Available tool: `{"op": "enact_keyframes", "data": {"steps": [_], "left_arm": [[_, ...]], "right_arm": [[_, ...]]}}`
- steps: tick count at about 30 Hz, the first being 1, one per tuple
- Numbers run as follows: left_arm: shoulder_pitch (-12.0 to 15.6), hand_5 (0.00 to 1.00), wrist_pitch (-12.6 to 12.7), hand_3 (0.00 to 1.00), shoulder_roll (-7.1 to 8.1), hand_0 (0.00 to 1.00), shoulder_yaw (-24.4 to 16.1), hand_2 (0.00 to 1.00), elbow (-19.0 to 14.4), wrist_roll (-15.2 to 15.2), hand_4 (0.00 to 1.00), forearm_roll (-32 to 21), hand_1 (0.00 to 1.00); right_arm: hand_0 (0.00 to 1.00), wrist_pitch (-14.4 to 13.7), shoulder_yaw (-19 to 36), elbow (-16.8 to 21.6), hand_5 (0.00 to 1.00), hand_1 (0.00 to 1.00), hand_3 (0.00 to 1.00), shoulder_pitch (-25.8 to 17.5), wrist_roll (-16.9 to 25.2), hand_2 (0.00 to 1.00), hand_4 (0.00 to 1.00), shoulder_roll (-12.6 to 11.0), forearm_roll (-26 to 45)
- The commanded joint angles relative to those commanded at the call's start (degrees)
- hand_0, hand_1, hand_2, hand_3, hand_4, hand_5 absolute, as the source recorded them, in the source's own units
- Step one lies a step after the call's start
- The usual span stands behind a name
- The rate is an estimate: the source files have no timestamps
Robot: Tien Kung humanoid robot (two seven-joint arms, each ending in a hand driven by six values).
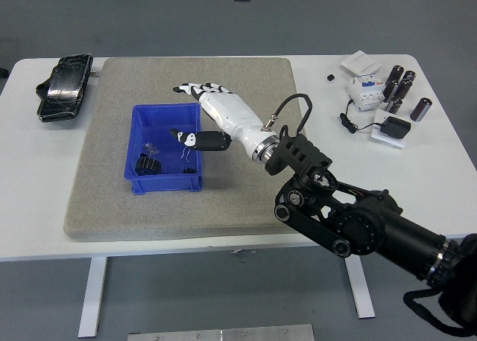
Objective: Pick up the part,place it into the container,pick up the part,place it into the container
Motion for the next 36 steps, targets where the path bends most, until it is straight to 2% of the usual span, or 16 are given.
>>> {"op": "enact_keyframes", "data": {"steps": [1,5,6,7,14,22,29,30,31,36], "left_arm": [[0.09,0.552,0.0,0.558,-0.03,0.668,-0.04,0.641,0.0,0.02,0.701,0.03,0.645],[0.34,0.552,0.02,0.558,-0.17,0.668,-0.1,0.641,0.0,-0.04,0.701,0.01,0.645],[0.38,0.552,0.03,0.558,-0.21,0.668,-0.11,0.641,0.0,-0.07,0.701,-0.01,0.645],[0.43,0.551,0.02,0.557,-0.26,0.667,-0.13,0.641,0.0,-0.1,0.7,0.01,0.645],[0.67,0.551,0.01,0.556,-0.42,0.667,-0.02,0.641,0.0,-0.24,0.7,-0.17,0.646],[0.97,0.548,0.06,0.557,0.23,0.667,0.2,0.641,0.0,-0.57,0.7,-0.57,0.646],[0.76,0.549,-0.02,0.556,0.63,0.668,0.27,0.641,0.0,-0.56,0.7,-0.41,0.646],[0.64,0.549,-0.05,0.556,0.74,0.668,0.37,0.641,0.0,-0.59,0.7,-0.46,0.646],[0.52,0.549,-0.07,0.555,0.84,0.667,0.41,0.641,0.0,-0.61,0.7,-0.44,0.646],[0.28,0.549,-0.07,0.555,1.5,0.667,0.62,0.641,0.0,-0.54,0.7,-0.46,0.646]], "right_arm": [[0.963,-0.05,1.43,0.64,0.54,0.85,0.834,-1.08,0.66,0.859,0.73,-0.67,1.03],[0.963,0.04,7.05,2.69,0.54,0.85,0.834,-5.59,4.62,0.859,0.73,-2.63,5.84],[0.963,0.16,8.27,2.99,0.54,0.85,0.834,-6.59,5.62,0.859,0.73,-2.86,7.01],[0.921,0.39,9.82,3.41,0.53,0.824,0.788,-7.94,6.98,0.835,0.728,-3.11,8.55],[0.903,2.42,17.75,6.74,0.524,0.816,0.783,-15.85,13.84,0.823,0.73,-4.65,17.24],[0.89,3.74,22.51,11.91,0.535,0.804,0.784,-26.39,18.69,0.818,0.752,-7.43,27.13],[0.884,6.06,24.55,12.31,0.552,0.802,0.784,-33.67,21.19,0.814,0.77,-6.81,35.95],[0.884,6.35,24.64,12.34,0.552,0.802,0.784,-34.01,21.37,0.814,0.77,-6.66,36.84],[0.882,6.58,24.69,12.37,0.635,0.8,0.795,-34.2,21.5,0.813,0.921,-6.54,37.47],[0.882,7.03,24.52,12.23,0.635,0.8,0.795,-34.08,21.92,0.813,0.921,-5.77,38.93]]}}
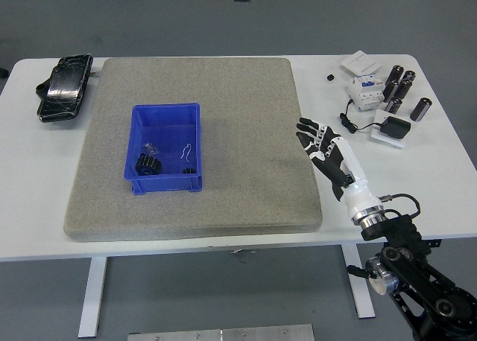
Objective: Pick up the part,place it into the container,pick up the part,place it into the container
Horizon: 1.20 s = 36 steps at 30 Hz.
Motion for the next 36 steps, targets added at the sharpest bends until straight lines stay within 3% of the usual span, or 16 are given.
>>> {"op": "enact_keyframes", "data": {"steps": [1,22,29,36], "left_arm": [[0.03,0.549,0.01,0.557,0.13,0.667,0.01,0.641,0.0,0.03,0.699,0.02,0.646],[2.59,0.545,0.52,0.586,2.08,0.667,2.89,0.639,0.0,-0.35,0.699,-4.5,0.645],[2.79,0.545,0.6,0.586,1.47,0.667,2.99,0.638,0.0,-0.49,0.699,-5.23,0.645],[2.67,0.542,0.79,0.585,0.04,0.667,3.14,0.638,0.0,-0.81,0.7,-6.51,0.645]], "right_arm": [[0.881,0.02,0.0,-0.02,0.654,0.799,0.794,0.0,0.05,0.813,0.964,0.19,0.14],[0.884,-0.32,2.01,0.22,0.673,0.808,0.795,-2.5,-1.81,0.817,0.959,1.58,-6.25],[0.883,-0.25,3.89,0.85,0.675,0.811,0.796,-1.94,-2.08,0.818,0.959,1.03,-6.73],[0.883,0.01,2.39,0.44,0.675,0.811,0.797,-0.05,-2.3,0.817,0.96,-0.48,-5.14]]}}
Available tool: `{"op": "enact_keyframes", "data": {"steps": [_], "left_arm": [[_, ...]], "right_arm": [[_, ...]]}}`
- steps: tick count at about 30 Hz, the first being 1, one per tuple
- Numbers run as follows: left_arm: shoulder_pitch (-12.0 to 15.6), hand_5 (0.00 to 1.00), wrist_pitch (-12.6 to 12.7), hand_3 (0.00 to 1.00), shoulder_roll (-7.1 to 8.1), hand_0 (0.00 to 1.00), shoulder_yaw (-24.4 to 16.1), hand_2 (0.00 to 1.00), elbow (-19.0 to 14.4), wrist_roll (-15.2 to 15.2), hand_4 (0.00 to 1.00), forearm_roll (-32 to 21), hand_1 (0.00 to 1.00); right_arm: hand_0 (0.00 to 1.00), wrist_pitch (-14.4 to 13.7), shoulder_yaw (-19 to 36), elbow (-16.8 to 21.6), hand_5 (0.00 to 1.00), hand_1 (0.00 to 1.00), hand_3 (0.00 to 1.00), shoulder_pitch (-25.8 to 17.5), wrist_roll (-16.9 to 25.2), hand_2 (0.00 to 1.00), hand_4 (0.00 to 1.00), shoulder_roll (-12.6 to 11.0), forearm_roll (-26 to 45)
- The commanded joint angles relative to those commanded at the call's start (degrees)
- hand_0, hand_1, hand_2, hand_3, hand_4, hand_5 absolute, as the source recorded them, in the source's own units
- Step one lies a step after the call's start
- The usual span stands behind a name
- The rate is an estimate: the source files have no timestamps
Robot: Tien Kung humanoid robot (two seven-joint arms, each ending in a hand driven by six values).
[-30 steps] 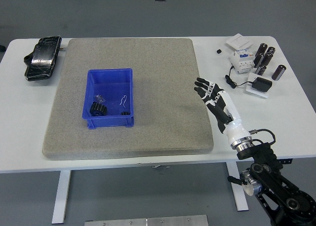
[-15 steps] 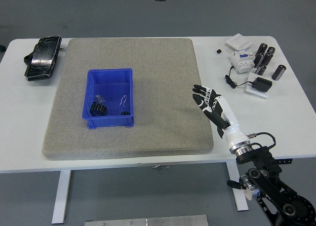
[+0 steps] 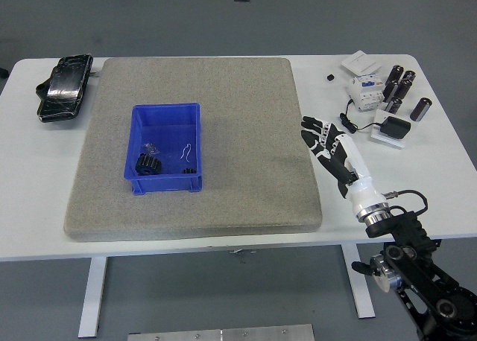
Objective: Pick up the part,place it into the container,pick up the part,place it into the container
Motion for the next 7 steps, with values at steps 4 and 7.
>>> {"op": "enact_keyframes", "data": {"steps": [4,7], "left_arm": [[-0.11,0.541,0.06,0.588,-0.27,0.666,0.02,0.638,0.0,-0.14,0.701,-0.51,0.645],[-0.14,0.541,0.13,0.588,-0.3,0.666,-0.31,0.638,0.0,-0.19,0.701,-0.44,0.645]], "right_arm": [[0.885,0.12,0.3,-0.15,0.68,0.811,0.797,0.35,-0.06,0.816,0.96,-0.27,0.57],[0.885,0.21,0.86,-0.25,0.68,0.811,0.797,0.22,-0.03,0.816,0.96,-0.29,1.41]]}}
